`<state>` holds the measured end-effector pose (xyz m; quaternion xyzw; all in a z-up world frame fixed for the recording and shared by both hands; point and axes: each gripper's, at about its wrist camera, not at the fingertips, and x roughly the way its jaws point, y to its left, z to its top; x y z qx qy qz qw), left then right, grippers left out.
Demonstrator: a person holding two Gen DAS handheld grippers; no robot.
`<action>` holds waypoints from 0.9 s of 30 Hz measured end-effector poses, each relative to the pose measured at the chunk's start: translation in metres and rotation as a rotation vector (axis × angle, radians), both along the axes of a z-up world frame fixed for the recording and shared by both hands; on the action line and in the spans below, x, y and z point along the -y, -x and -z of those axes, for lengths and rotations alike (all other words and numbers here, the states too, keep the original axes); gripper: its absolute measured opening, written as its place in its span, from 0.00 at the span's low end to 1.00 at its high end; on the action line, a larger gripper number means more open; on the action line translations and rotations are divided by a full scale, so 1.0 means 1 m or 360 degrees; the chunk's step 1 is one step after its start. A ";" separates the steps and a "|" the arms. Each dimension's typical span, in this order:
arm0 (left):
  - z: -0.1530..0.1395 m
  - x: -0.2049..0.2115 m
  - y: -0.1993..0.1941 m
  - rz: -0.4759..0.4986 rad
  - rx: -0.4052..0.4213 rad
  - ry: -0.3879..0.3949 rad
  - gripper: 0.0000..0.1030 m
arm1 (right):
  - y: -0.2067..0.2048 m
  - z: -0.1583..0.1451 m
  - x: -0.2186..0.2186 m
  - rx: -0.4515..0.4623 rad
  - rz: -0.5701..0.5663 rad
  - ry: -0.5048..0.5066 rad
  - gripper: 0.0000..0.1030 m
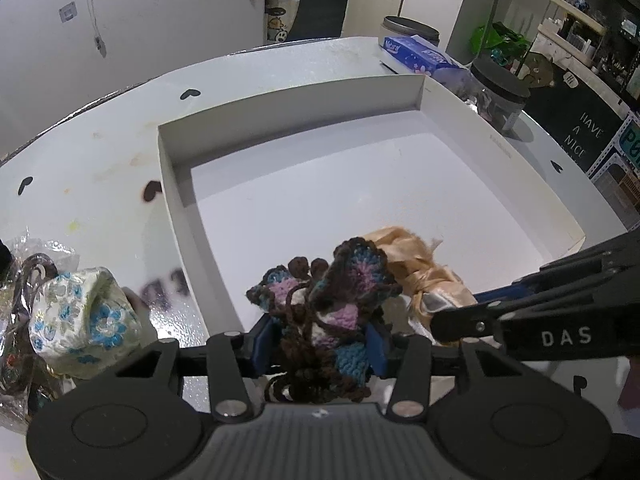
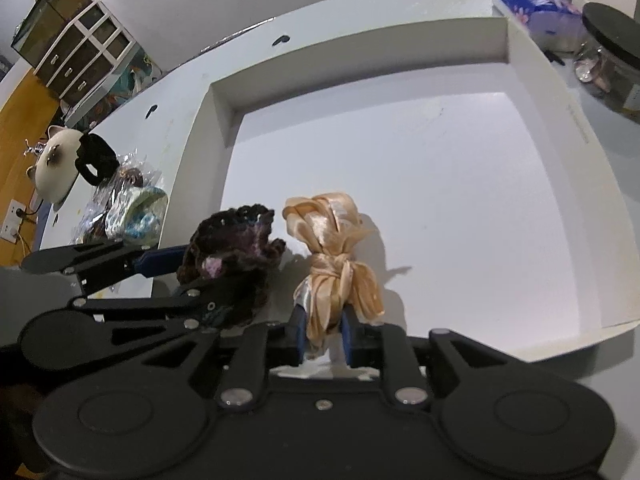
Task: Organize soft objects
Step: 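Carry the ribbon and yarn into the white box with both tools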
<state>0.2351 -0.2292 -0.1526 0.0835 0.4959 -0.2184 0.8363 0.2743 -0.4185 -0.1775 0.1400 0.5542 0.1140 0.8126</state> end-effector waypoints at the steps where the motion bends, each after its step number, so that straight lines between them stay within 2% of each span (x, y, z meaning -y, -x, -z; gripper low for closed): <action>1: 0.000 0.000 0.001 -0.0002 -0.0003 0.0003 0.47 | 0.000 0.001 0.000 -0.0008 0.0003 0.0005 0.21; 5: 0.001 -0.002 0.004 -0.0013 -0.0013 0.0010 0.48 | 0.001 0.000 0.001 -0.0012 0.0016 0.0023 0.33; 8: 0.001 -0.002 0.008 -0.0019 -0.0018 0.0009 0.48 | 0.004 -0.004 0.001 0.0006 0.0000 0.0026 0.36; 14: -0.003 -0.002 0.017 -0.0013 -0.0036 0.0002 0.50 | 0.014 -0.016 0.003 0.0070 -0.0022 -0.0003 0.38; 21: -0.009 -0.005 0.023 -0.0067 -0.0002 0.0027 0.65 | 0.024 -0.027 0.011 0.0122 0.0008 -0.0010 0.41; 27: -0.024 -0.007 0.032 -0.0093 0.0060 0.0082 0.68 | 0.033 -0.036 0.017 0.0181 0.0025 0.0023 0.41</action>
